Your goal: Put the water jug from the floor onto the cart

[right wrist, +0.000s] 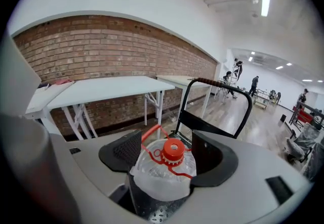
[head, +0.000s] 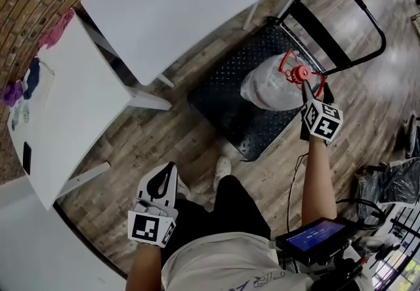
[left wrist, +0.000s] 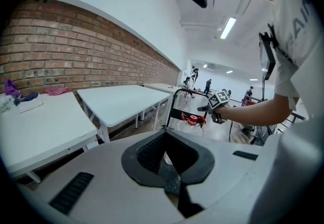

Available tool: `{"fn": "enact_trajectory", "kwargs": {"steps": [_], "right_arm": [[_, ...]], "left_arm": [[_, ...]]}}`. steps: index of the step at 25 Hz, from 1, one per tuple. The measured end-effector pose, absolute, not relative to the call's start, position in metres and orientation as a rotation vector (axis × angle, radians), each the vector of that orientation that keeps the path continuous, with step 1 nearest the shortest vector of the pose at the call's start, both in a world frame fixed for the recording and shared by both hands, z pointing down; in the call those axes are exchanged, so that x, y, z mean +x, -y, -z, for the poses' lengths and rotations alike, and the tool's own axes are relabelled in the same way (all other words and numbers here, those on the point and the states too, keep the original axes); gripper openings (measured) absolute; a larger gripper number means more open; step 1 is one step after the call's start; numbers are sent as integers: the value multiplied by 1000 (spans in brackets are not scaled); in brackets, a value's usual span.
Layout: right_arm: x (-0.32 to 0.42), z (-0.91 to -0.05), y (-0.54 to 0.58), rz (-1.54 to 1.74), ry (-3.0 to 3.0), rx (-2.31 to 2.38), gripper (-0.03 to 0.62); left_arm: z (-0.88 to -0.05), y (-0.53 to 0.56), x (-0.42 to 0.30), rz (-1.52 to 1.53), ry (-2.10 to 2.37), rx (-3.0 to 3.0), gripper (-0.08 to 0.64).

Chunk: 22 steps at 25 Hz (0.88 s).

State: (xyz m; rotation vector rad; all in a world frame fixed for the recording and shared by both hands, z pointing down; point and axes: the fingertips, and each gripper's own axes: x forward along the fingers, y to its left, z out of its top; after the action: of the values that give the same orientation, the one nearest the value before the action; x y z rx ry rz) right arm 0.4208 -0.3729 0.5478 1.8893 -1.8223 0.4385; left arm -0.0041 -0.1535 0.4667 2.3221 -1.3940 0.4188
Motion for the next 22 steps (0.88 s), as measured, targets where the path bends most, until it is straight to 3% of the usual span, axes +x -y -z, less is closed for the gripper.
{"fn": "enact_trajectory", "kwargs": {"steps": [7, 12, 14, 22], "right_arm": [[351, -440, 332, -169, 1974, 1865, 305], [294, -362, 292, 20, 2063, 1880, 207], [274, -338, 272, 86, 2081, 1884, 140], [214, -287, 173, 155, 2061, 1999, 10]], "left_arm": [[-432, 155, -29, -350, 1387, 2407, 2], [-402, 157, -46, -274, 1358, 2513, 2], [-391, 152, -54, -253, 1339, 2557, 2], [-351, 129, -86, -182, 1212, 2699, 1]]}}
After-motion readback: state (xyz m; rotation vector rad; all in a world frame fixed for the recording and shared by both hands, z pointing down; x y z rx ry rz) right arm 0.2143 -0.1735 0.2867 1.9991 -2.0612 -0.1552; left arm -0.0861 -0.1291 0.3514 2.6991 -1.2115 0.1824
